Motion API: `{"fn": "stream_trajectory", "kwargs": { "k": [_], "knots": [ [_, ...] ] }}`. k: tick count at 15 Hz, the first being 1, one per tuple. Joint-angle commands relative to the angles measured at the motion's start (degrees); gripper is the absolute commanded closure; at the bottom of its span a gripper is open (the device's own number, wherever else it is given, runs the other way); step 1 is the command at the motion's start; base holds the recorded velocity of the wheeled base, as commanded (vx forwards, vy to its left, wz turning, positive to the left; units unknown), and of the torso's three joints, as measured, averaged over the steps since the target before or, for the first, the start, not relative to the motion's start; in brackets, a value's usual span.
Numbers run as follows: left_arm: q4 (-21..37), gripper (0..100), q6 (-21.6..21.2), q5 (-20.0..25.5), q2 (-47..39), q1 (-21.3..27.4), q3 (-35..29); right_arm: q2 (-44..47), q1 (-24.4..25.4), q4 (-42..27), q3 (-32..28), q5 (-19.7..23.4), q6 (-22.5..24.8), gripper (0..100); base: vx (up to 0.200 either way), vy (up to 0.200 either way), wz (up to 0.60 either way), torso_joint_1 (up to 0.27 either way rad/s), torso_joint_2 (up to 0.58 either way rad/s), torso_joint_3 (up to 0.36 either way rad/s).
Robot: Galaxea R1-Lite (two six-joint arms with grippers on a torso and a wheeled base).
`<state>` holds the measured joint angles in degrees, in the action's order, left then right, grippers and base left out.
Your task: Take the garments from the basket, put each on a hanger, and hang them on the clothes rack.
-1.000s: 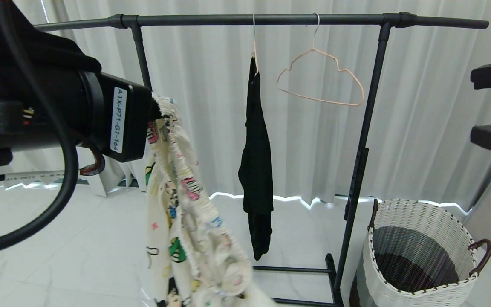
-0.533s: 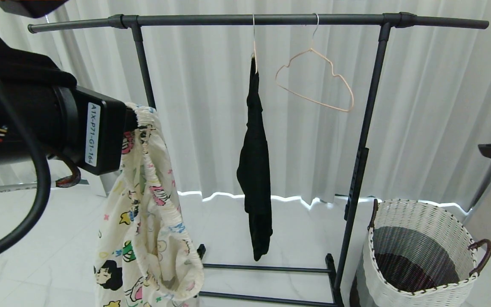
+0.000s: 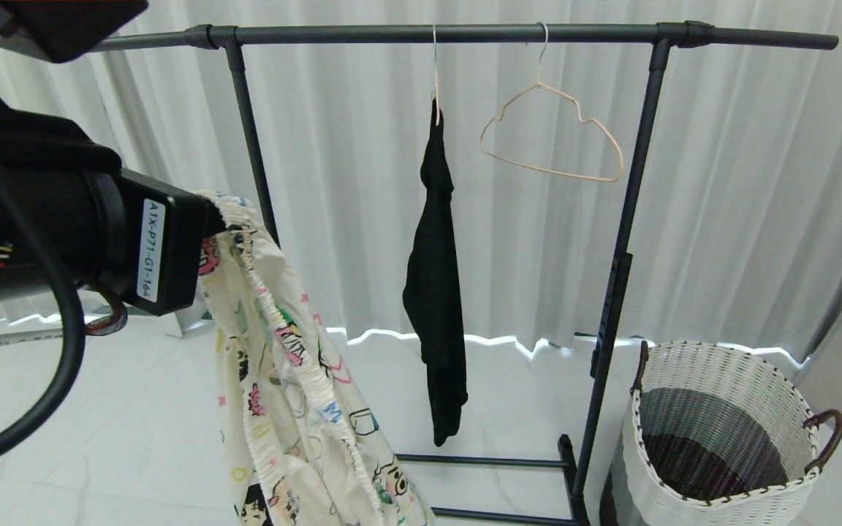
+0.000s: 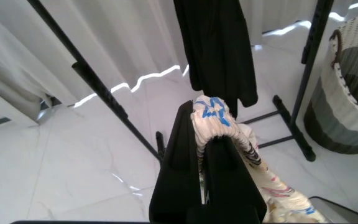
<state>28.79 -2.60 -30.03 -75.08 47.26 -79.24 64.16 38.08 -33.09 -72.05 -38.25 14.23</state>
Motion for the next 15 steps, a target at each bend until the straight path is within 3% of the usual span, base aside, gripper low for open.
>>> {"fn": "stream_trajectory", "kwargs": {
  "k": [1, 3, 8, 15],
  "knots": [
    [0.0, 100, 0.0, 0.0, 0.4, 0.0, 0.4, -2.5, -0.2, 1.9, 4.2, -0.1, 0.9, 0, 0.000, 0.000, 0.00, 0.000, 0.00, 0.000],
    [0.0, 100, 0.0, 0.0, 0.6, 0.0, 1.0, -4.0, -0.6, 2.4, 6.1, -0.1, 3.2, 0, 0.000, 0.000, 0.00, 0.000, 0.00, 0.000],
    [0.0, 100, 0.0, 0.0, 0.6, 0.2, 1.4, -3.6, -1.2, 7.6, 6.4, 0.4, 3.1, 0, 0.000, 0.000, 0.00, 0.008, -0.04, -0.028],
    [0.0, 100, 0.0, -0.1, 0.6, 0.3, 1.5, -3.6, -1.2, 7.7, 6.5, 0.5, 3.1, 0, 0.000, 0.000, 0.00, 0.121, -0.41, -0.279]
  ]
}}
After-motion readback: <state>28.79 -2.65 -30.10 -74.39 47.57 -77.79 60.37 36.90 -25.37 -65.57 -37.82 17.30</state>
